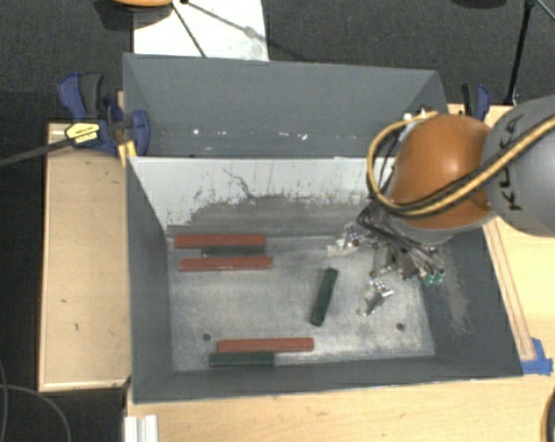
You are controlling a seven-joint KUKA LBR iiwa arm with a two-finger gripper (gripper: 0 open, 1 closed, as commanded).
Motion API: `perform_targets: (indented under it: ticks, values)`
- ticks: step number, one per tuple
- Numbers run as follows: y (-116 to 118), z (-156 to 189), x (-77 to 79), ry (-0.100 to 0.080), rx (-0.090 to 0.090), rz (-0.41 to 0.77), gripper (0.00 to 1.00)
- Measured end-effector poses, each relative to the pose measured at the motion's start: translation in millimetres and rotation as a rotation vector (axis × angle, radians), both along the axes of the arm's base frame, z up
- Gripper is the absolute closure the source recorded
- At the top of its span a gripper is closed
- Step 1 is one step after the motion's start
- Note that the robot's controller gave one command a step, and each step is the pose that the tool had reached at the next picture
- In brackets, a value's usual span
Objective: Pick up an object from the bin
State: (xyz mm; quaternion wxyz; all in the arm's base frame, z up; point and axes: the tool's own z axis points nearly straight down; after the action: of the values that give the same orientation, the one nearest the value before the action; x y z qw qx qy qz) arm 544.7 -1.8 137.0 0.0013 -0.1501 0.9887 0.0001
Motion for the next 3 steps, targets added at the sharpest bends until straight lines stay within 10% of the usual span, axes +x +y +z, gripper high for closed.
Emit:
perform_targets:
  ticks: [1,2,3]
  values:
    - [-3,-61,-3.1,-0.015,0.0,0.21,1.0]
    - [-3,-61,-3.1,-0.015,0.0,0.21,1.0]
    - [-15,46,8.7,-0.002,-0.001,0.257,1.0]
